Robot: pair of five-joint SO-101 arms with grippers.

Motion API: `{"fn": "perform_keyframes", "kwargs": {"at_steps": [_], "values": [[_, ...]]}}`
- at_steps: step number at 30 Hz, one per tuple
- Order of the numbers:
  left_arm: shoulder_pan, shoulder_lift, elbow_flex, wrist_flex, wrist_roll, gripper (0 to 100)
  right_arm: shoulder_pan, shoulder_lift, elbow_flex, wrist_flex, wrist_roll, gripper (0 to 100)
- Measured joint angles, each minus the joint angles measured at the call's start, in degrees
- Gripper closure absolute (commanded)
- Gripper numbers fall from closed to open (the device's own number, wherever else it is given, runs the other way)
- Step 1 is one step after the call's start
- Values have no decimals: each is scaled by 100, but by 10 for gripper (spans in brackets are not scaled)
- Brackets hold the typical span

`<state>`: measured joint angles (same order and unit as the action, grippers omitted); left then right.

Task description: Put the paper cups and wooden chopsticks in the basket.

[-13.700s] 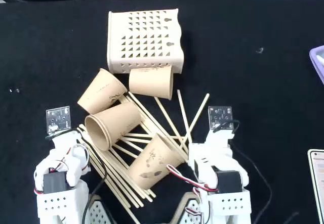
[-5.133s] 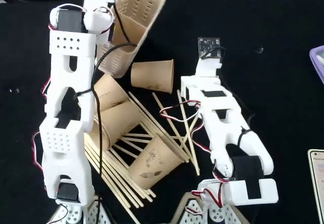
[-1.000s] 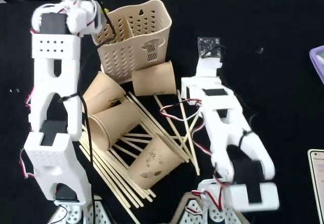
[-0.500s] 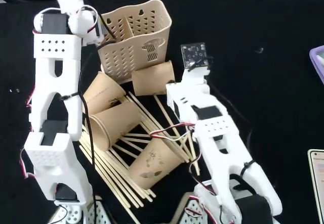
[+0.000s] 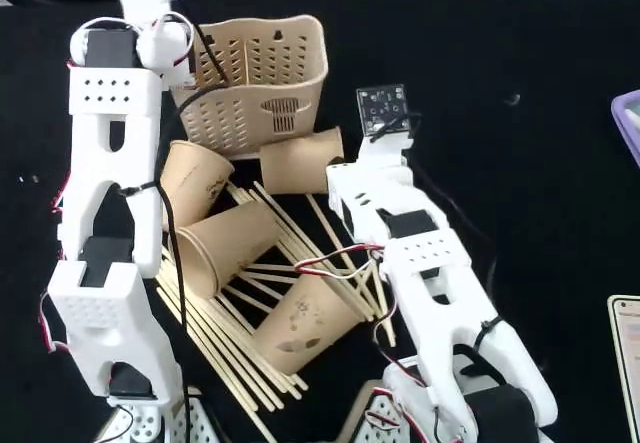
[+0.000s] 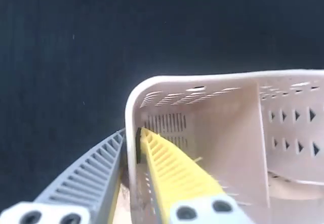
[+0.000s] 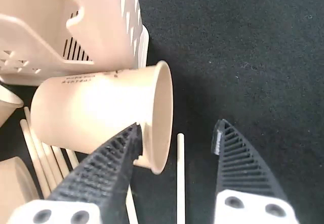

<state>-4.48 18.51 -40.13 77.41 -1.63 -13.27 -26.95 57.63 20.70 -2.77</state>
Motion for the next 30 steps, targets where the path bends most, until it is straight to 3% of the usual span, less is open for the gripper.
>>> {"fn": "perform_keyframes", "kwargs": {"at_steps": [6, 12, 21, 23, 27, 30], "values": [[0, 0, 0, 0, -475, 952, -18, 0, 0, 0, 0, 755], [-26, 0, 0, -35, -299, 778, -35, 0, 0, 0, 0, 753], [-149, 0, -70, -167, 334, 777, -35, 0, -44, 360, 0, 750], [-211, 0, -316, -141, 466, 777, -35, 0, -158, 554, -35, 704], [-325, 0, -1187, 273, 782, 777, -35, 0, -273, 721, -457, 589], [-369, 0, -2119, 862, 853, 777, -35, 0, -273, 738, -747, 604]]}}
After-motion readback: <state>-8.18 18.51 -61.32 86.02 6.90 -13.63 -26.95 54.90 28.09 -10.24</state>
